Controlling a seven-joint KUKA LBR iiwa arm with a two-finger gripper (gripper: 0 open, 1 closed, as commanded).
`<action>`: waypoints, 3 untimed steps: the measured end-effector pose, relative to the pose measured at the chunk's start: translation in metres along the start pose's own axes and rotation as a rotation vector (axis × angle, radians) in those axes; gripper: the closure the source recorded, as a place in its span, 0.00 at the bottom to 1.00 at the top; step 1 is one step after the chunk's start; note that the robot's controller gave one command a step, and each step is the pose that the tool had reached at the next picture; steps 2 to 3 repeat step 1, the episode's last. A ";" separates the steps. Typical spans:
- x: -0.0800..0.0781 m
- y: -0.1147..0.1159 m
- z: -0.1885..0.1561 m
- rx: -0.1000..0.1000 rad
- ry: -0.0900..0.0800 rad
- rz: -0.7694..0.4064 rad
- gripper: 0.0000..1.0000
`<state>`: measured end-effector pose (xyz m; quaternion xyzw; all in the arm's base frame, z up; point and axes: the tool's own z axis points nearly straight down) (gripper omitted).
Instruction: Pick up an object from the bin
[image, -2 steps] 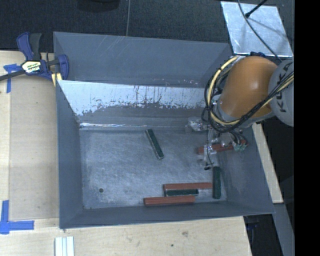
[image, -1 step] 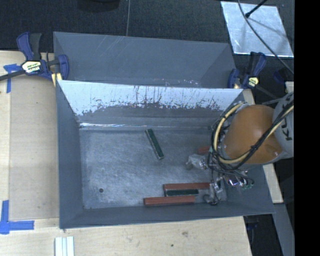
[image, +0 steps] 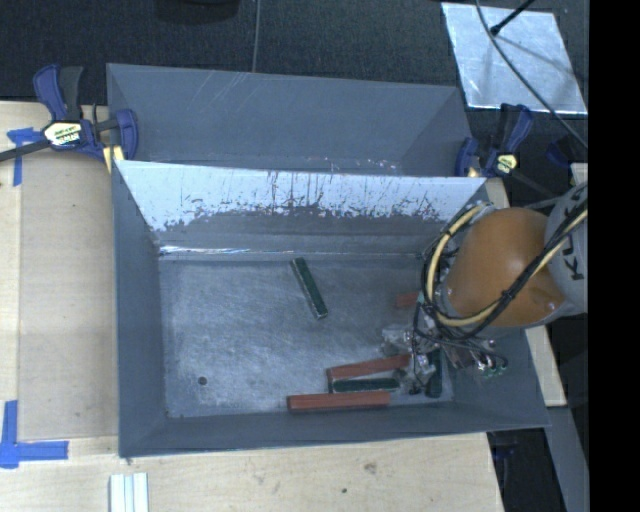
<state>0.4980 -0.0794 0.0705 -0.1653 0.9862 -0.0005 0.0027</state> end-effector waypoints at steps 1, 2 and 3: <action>-0.008 -0.009 -0.145 0.000 0.000 0.017 1.00; -0.008 -0.009 -0.145 0.000 0.000 0.017 1.00; -0.008 -0.009 -0.145 0.000 0.000 0.017 1.00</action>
Offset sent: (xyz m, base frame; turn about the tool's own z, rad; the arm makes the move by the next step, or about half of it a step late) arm 0.0079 -0.0052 0.1438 0.0132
